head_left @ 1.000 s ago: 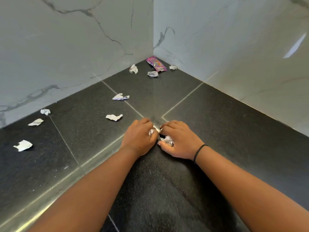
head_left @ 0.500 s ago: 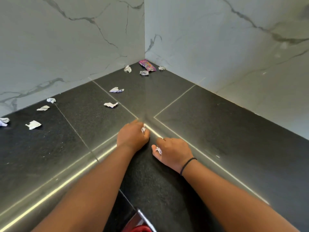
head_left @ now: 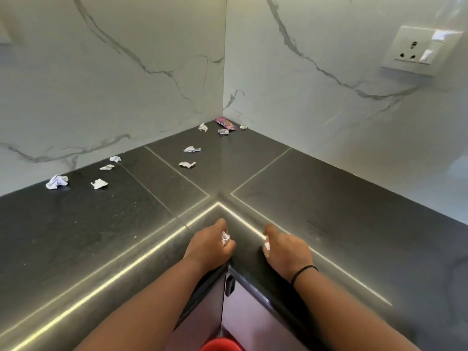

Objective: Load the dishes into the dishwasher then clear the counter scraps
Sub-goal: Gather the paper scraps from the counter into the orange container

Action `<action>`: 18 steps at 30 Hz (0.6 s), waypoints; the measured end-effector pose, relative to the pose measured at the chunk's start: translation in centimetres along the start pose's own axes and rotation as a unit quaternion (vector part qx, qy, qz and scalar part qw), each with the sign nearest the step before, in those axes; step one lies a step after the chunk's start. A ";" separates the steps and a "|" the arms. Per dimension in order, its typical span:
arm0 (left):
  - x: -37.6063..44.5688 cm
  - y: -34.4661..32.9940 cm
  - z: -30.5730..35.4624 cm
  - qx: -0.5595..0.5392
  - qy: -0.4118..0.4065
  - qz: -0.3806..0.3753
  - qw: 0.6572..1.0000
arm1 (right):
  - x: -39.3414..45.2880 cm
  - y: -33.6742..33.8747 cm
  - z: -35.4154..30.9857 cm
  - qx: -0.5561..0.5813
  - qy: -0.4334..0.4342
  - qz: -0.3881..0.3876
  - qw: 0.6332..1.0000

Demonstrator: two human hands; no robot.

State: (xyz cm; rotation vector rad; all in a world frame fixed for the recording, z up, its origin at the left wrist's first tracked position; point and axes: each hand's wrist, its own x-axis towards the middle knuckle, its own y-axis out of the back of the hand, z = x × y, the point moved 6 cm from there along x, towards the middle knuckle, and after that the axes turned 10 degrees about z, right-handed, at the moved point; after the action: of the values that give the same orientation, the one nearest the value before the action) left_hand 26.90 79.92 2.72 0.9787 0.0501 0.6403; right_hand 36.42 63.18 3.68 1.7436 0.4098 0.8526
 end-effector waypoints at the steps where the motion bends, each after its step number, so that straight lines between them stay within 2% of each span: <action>1: -1.3 0.6 -0.1 -0.017 -0.005 -0.012 1.000 | -1.4 0.3 -0.2 0.000 -0.023 0.000 1.000; 4: -5.3 2.4 -0.5 -0.071 0.003 -0.030 0.997 | -4.7 1.4 -1.5 0.001 -0.084 0.012 0.996; 6: -8.2 3.8 -0.8 -0.150 0.060 -0.012 0.987 | -6.0 2.7 -3.0 0.030 -0.137 0.038 0.989; 8: -10.7 4.8 -0.7 -0.253 0.140 0.020 0.957 | -6.7 4.7 -4.4 0.113 -0.219 0.088 0.965; 9: -11.9 5.2 -0.3 -0.302 0.177 0.027 0.936 | -7.0 5.8 -5.1 0.175 -0.264 0.113 0.942; 12: -15.5 4.3 0.8 -0.426 0.291 0.005 0.857 | -8.0 7.8 -7.8 0.395 -0.362 0.128 0.834; 14: -17.8 2.8 1.3 -0.483 0.366 -0.035 0.795 | -9.3 7.3 -10.0 0.528 -0.419 0.072 0.735; 16: -20.3 1.2 0.8 -0.490 0.405 -0.064 0.769 | -11.6 5.1 -12.1 0.612 -0.468 -0.014 0.638; 18: -23.0 -0.8 -0.5 -0.475 0.426 -0.091 0.765 | -14.7 2.0 -13.4 0.650 -0.519 -0.096 0.547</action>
State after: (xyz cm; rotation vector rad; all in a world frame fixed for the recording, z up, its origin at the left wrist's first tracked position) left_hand 8.37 67.91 -3.66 -0.3627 0.5668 0.7580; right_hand 16.48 62.03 2.45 3.0212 0.3732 -1.1392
